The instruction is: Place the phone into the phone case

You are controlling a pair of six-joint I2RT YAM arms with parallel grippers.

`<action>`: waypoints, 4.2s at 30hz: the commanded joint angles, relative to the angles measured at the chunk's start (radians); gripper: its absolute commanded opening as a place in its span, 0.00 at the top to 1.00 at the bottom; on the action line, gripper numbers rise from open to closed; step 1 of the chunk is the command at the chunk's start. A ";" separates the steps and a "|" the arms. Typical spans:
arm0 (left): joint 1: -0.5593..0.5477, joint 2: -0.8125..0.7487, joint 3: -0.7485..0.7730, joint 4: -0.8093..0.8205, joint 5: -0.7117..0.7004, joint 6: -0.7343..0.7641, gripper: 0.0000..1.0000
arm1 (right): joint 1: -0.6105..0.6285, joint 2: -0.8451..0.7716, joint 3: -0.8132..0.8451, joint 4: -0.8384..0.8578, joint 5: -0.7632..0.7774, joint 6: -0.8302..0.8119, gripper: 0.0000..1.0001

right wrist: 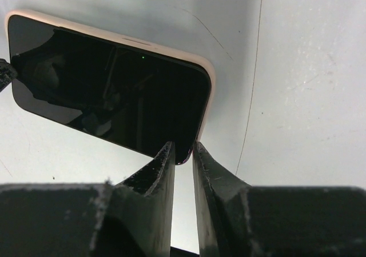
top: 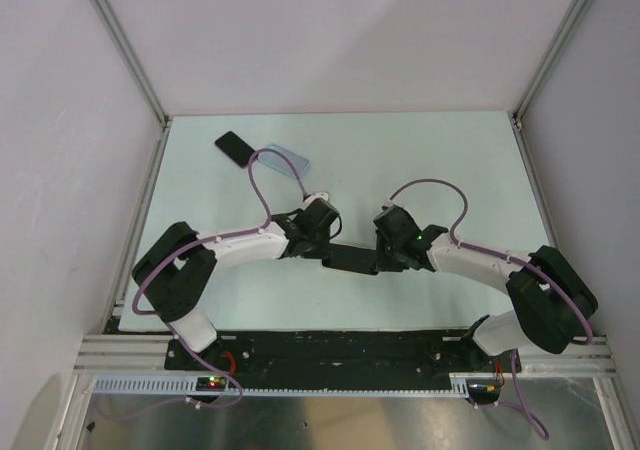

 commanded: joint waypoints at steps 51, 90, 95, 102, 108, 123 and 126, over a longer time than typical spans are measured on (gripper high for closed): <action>0.024 0.004 0.187 -0.146 0.022 -0.005 0.85 | -0.058 -0.159 0.023 0.130 0.054 -0.055 0.64; -0.011 -0.075 -0.124 0.131 -0.038 -0.366 0.38 | 0.012 0.075 -0.150 0.186 -0.086 0.024 0.93; 0.038 -0.020 -0.067 0.132 0.001 -0.297 0.38 | 0.075 0.019 -0.182 0.193 -0.085 0.083 0.94; 0.072 -0.021 -0.061 0.117 0.044 -0.211 0.39 | 0.059 -0.012 -0.190 0.205 -0.069 0.090 0.92; 0.077 -0.133 -0.123 0.102 0.060 -0.182 0.42 | -0.017 -0.048 -0.181 0.223 -0.092 0.039 0.87; 0.065 -0.148 -0.142 0.100 0.101 -0.272 0.68 | -0.061 -0.023 -0.144 0.258 -0.149 -0.007 0.87; 0.063 -0.144 -0.143 0.093 0.075 -0.266 0.70 | -0.060 -0.033 -0.143 0.264 -0.155 -0.011 0.86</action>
